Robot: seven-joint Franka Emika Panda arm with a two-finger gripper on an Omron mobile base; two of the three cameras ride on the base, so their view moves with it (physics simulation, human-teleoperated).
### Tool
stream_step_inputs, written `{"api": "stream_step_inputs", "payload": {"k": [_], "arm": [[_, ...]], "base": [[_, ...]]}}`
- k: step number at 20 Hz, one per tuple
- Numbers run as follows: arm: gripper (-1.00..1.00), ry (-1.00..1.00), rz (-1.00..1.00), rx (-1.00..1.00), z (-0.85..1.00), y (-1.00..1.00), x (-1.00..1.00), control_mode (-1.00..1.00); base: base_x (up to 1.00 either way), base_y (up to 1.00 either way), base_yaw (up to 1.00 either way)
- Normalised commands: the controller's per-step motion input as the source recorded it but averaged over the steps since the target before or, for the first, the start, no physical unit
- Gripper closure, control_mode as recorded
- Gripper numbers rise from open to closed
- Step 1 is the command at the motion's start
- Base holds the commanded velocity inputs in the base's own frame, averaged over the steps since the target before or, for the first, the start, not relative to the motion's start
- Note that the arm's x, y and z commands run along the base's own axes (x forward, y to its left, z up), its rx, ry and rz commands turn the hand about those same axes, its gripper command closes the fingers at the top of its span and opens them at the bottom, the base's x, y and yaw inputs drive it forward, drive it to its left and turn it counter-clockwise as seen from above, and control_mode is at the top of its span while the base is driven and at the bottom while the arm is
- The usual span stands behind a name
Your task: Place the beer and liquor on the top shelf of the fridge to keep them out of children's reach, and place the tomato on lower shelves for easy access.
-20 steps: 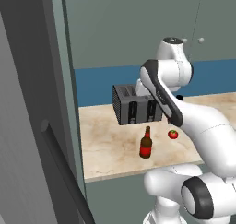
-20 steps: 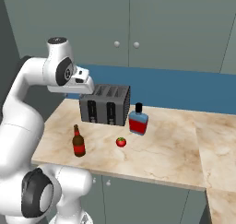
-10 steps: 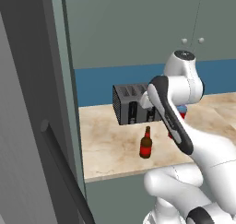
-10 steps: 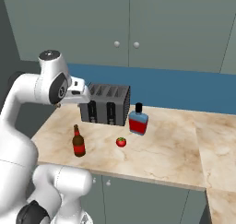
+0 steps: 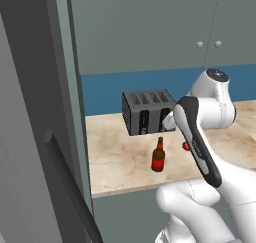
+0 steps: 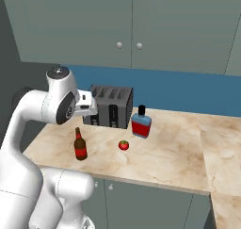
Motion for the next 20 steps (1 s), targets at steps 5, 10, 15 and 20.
{"api": "stream_step_inputs", "payload": {"k": [5,10,15,20], "arm": [[-1.0,-0.03,0.24,0.06,-0.19,-0.09,-0.02,-1.0],[-1.0,-0.09,0.31,0.14,-0.21,-0.11,0.0,-1.0],[-1.0,-0.17,0.35,0.2,-0.34,-0.08,0.0,-1.0],[-1.0,-0.21,0.34,0.25,-0.35,-0.04,0.0,-1.0]], "base": [[0.0,0.0,0.0],[0.0,0.0,0.0],[0.0,0.0,0.0],[0.0,0.0,0.0]]}}
